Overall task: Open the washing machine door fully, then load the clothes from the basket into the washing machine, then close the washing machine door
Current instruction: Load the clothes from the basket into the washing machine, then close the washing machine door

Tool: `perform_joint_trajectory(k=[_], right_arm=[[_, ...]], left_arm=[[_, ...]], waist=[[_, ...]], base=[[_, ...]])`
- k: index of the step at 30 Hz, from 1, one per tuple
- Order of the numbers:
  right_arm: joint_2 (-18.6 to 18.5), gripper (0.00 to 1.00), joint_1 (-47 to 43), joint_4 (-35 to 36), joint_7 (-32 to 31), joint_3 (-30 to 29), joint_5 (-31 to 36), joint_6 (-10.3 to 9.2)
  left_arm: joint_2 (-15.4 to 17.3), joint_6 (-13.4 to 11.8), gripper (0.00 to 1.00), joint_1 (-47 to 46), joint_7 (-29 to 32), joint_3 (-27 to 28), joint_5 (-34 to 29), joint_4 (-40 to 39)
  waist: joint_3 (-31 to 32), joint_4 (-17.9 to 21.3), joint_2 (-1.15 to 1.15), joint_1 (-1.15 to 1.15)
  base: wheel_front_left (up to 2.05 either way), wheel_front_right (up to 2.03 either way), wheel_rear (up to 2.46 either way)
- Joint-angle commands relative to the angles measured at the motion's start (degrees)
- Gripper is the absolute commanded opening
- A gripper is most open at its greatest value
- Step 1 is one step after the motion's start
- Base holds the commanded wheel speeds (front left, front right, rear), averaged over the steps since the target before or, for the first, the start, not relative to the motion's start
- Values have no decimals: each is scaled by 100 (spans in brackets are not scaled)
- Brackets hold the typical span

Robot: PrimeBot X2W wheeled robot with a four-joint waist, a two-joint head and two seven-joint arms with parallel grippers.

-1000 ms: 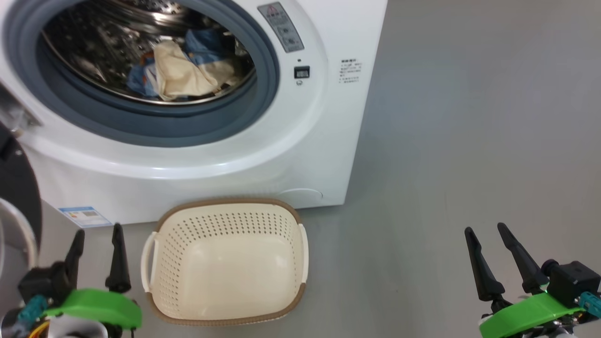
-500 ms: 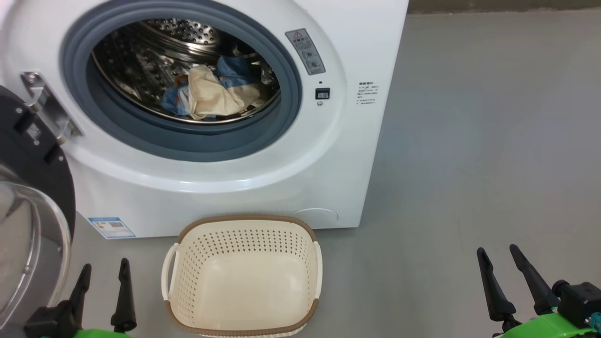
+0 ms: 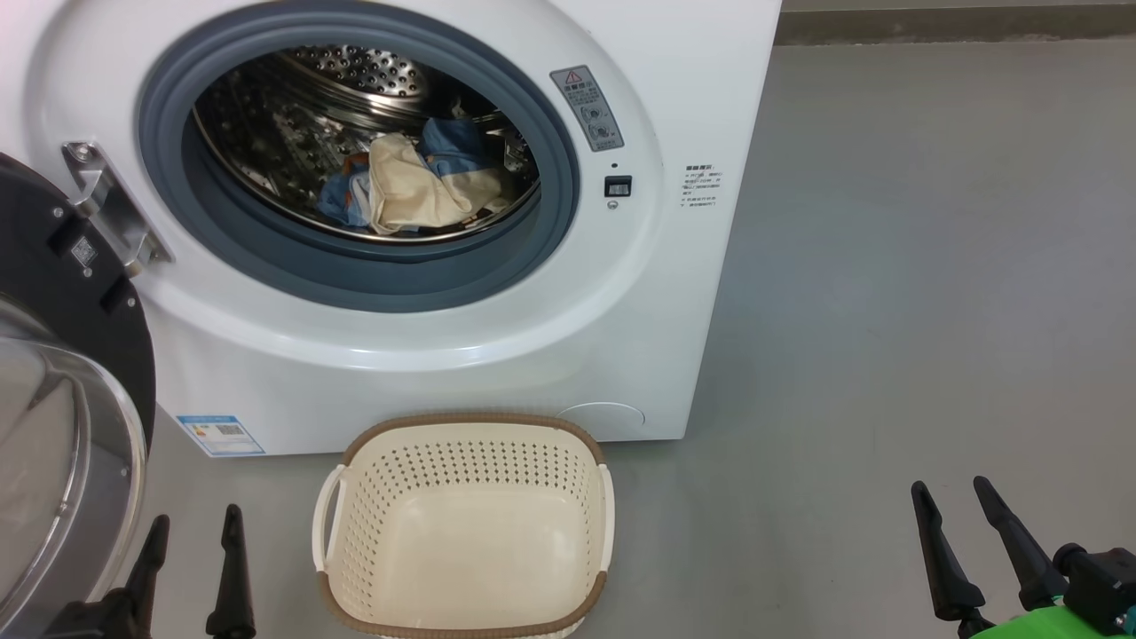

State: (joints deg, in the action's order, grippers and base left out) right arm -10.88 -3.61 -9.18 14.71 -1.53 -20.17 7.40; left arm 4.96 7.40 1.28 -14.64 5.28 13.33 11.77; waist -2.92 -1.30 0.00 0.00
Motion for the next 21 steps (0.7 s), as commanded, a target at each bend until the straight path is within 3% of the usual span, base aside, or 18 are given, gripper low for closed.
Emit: perform_joint_trajectory(k=[1,14,21], right_arm=[[-98,100,23,152,29,90,71,9],[-92,100,30,169,29,91,76,9],[-96,100,44,177,29,94,75,9]], left_arm=[[122,9,100,-60,-36,202,-25,-159],[108,9,100,-49,-36,187,21,-204],[105,9,100,-16,-36,194,60,-227]], waist=[[-1,0,0,0],[-21,1,0,0],[-43,4,0,0]], base=[[0,0,0],[-1,1,0],[-74,63,11]])
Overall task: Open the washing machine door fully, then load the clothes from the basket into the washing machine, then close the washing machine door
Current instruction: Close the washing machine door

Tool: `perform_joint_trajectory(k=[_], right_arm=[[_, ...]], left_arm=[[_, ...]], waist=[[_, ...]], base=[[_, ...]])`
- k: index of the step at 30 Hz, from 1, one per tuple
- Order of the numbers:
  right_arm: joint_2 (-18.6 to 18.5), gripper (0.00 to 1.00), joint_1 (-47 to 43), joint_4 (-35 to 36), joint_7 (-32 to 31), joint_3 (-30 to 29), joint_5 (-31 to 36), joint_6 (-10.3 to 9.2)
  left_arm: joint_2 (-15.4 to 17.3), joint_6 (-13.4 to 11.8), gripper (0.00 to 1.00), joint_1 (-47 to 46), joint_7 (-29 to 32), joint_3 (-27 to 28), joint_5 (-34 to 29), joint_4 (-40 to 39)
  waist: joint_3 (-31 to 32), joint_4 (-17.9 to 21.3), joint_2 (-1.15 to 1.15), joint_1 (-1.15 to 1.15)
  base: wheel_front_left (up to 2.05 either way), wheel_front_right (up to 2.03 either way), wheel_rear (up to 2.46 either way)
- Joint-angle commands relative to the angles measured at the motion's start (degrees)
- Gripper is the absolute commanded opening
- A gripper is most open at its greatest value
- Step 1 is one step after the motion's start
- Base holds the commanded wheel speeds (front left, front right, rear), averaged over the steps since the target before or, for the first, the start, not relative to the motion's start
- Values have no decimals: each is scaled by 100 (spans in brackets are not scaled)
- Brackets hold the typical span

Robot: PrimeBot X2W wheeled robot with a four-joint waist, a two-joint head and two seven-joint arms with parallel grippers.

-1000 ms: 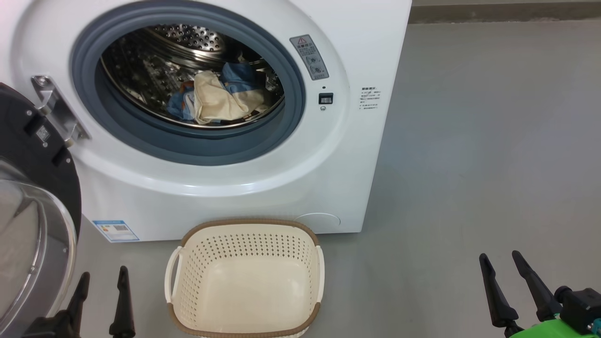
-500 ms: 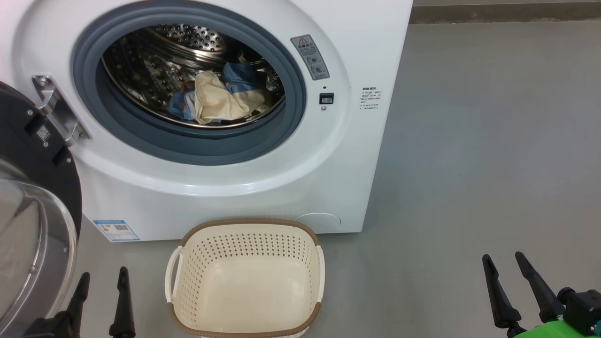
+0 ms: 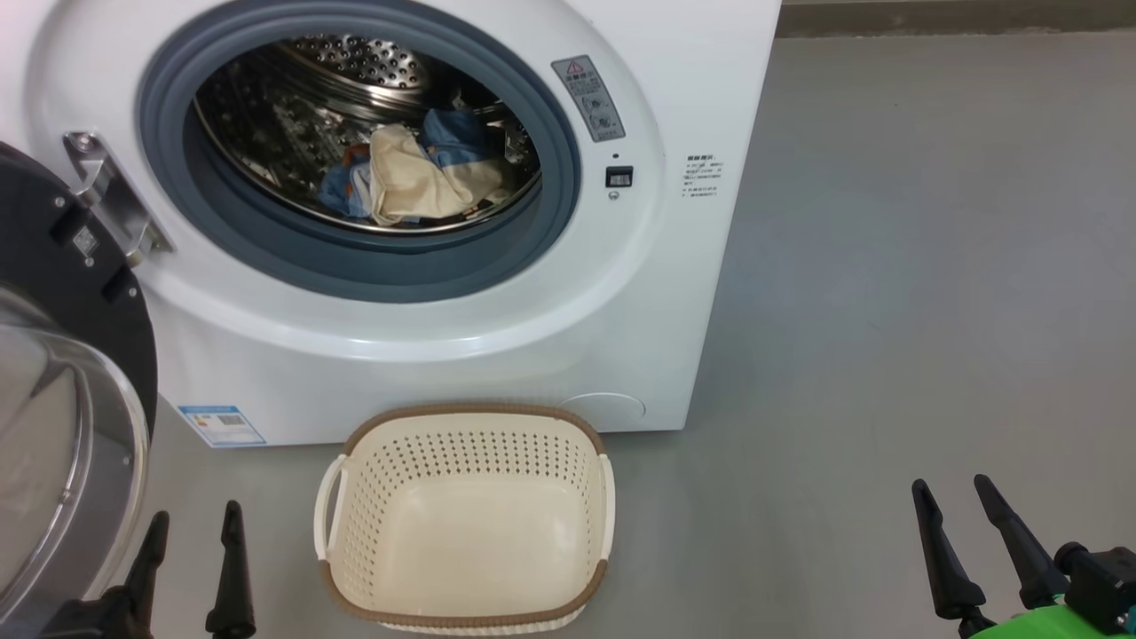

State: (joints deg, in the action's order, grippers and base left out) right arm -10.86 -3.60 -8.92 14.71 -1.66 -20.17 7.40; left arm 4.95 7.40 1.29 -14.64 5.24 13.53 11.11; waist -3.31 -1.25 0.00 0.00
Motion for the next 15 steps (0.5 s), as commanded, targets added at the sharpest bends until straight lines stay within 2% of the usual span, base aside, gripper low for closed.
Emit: perform_joint_trajectory(k=[1,8,15], right_arm=[[-102,100,47,151,29,110,74,9],[-125,100,73,167,29,110,72,9],[-149,100,79,165,29,125,69,9]], left_arm=[[105,9,100,-16,-36,191,40,-161],[124,9,100,-18,-36,115,114,-226],[138,9,100,2,-36,43,108,-235]], waist=[[-10,-2,0,0],[-58,-12,0,0],[-76,-35,0,0]], base=[[-129,117,12],[-143,138,6],[-58,58,0]])
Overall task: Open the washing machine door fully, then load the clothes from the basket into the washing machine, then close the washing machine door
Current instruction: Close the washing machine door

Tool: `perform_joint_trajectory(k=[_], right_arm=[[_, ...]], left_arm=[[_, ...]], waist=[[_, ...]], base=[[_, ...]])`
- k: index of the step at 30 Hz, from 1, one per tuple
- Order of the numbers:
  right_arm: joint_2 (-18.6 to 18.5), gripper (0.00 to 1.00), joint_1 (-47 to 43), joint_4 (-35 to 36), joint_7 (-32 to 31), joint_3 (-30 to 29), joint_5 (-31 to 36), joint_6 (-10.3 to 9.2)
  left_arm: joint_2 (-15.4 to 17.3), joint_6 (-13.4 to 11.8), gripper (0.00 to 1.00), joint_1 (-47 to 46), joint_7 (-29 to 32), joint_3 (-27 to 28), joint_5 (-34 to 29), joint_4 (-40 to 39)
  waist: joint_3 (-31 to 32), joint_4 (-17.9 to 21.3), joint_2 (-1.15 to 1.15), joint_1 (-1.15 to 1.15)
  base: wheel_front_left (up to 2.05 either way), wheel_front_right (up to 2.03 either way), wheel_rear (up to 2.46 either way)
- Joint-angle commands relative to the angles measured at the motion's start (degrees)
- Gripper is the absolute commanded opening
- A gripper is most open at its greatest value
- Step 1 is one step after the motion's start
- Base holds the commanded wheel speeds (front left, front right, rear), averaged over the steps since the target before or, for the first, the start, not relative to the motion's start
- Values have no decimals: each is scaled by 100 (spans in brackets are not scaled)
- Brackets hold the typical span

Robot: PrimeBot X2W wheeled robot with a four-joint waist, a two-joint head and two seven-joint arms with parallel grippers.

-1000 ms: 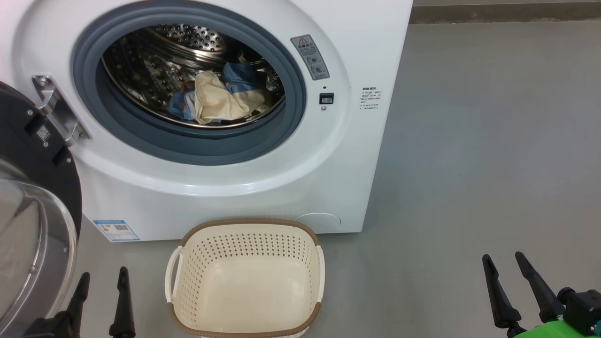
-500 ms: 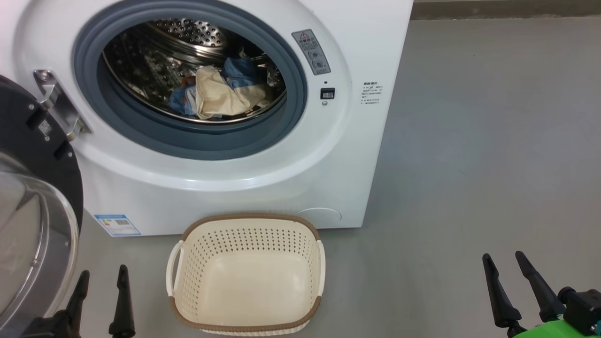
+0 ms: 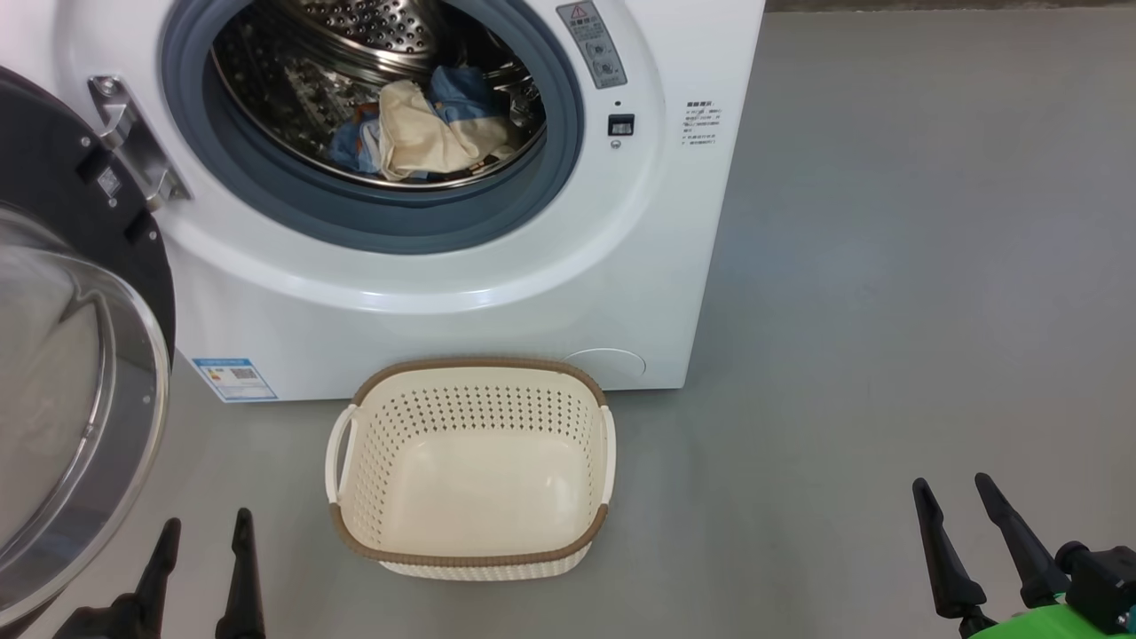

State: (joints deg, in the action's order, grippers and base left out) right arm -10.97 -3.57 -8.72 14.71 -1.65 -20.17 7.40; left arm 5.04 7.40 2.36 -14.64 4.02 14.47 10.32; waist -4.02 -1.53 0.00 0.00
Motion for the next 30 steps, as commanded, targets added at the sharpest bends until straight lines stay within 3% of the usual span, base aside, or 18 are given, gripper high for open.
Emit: perform_joint_trajectory(k=[1,15,30], right_arm=[[-142,100,80,143,29,131,67,9],[-156,100,170,130,29,329,73,9],[-278,100,645,9,29,956,64,9]], left_arm=[[127,9,100,-111,-36,156,22,-146],[64,9,100,-141,-36,224,130,-84],[-170,9,100,-64,-36,726,181,-132]], waist=[[-6,-16,0,0],[-45,-386,0,0],[-82,-1557,0,0]], base=[[-4,4,0],[0,0,0],[0,0,0]])
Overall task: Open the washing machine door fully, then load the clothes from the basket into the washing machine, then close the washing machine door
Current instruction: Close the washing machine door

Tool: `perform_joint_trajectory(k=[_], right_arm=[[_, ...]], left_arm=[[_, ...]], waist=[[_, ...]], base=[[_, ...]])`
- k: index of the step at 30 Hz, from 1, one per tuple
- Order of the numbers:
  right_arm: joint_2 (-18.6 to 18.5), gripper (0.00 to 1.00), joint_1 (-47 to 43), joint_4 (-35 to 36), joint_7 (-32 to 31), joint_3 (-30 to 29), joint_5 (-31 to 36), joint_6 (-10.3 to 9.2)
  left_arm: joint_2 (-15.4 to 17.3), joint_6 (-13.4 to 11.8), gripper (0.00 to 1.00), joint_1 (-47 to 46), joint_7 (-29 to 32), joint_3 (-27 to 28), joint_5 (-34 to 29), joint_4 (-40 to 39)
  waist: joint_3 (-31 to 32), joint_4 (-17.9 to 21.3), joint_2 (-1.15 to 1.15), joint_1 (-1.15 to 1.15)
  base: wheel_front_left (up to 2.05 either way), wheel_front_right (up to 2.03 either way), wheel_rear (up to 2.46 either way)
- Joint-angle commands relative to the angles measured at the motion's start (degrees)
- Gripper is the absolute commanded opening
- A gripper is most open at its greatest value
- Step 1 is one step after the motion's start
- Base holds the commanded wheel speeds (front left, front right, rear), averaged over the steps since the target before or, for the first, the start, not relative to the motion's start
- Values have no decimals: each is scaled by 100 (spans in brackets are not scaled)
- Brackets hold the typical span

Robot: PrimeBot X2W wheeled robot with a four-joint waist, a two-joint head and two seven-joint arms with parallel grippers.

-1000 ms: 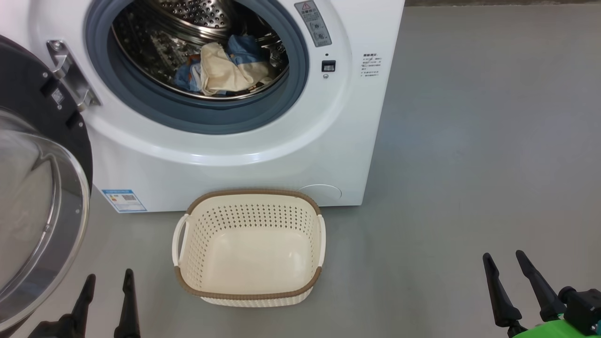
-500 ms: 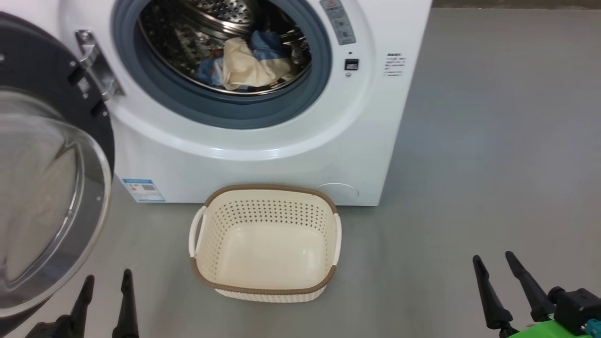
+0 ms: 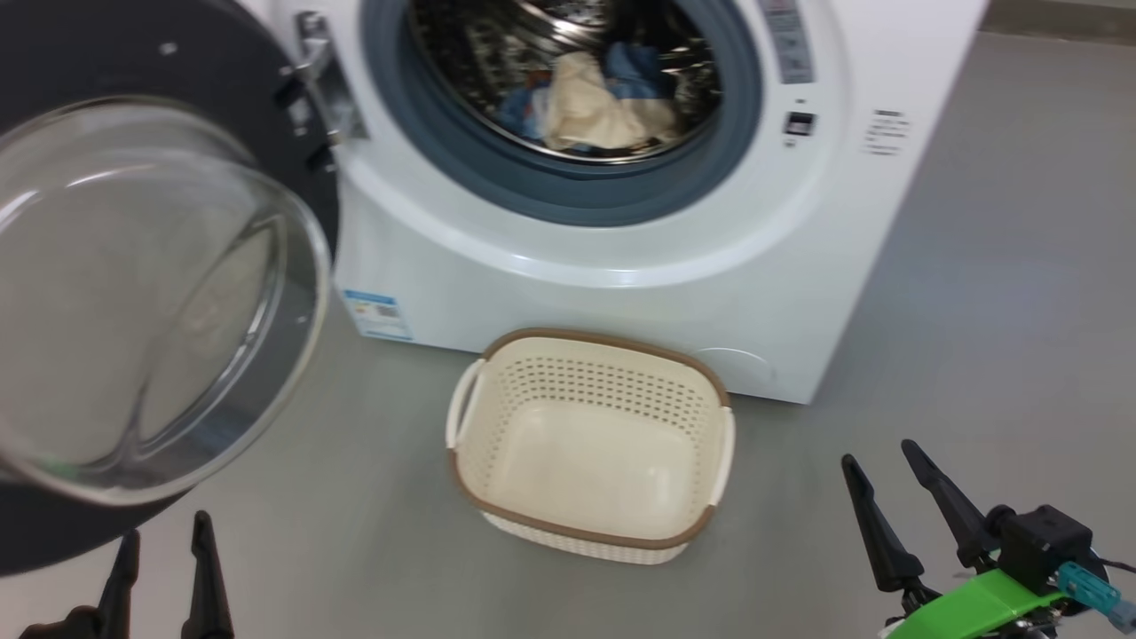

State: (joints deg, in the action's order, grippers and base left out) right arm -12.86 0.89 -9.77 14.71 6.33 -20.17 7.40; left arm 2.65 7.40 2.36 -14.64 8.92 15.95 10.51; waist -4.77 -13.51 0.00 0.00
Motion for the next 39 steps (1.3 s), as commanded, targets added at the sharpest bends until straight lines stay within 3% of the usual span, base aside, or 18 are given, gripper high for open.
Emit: perform_joint_trajectory(k=[1,17,35,36,37,38,39], right_arm=[[-96,100,234,102,29,195,62,9],[-140,100,511,-1,29,576,22,9],[-127,100,490,-53,29,731,-39,9],[-115,100,478,-52,29,725,-43,9],[-102,100,462,-47,29,718,-43,9],[-89,100,444,-40,29,711,-41,9],[-77,100,424,-33,29,703,-38,9]], left_arm=[[59,9,100,-58,-36,257,38,-149],[24,9,100,46,-36,434,235,-103],[23,-17,100,154,-36,495,390,-154],[23,-14,93,141,-36,497,378,-170],[23,-12,52,117,-36,519,371,-198],[23,-9,34,81,-36,562,402,-237],[23,-6,7,34,-36,624,431,-295]], waist=[[-6,-447,0,0],[33,-1502,0,0],[126,-1636,0,0],[125,-1621,0,0],[119,-1603,0,0],[111,-1585,0,0],[100,-1568,0,0]], base=[[0,0,0],[0,0,0],[0,0,0],[0,0,0],[0,0,0],[0,0,0],[0,0,0]])
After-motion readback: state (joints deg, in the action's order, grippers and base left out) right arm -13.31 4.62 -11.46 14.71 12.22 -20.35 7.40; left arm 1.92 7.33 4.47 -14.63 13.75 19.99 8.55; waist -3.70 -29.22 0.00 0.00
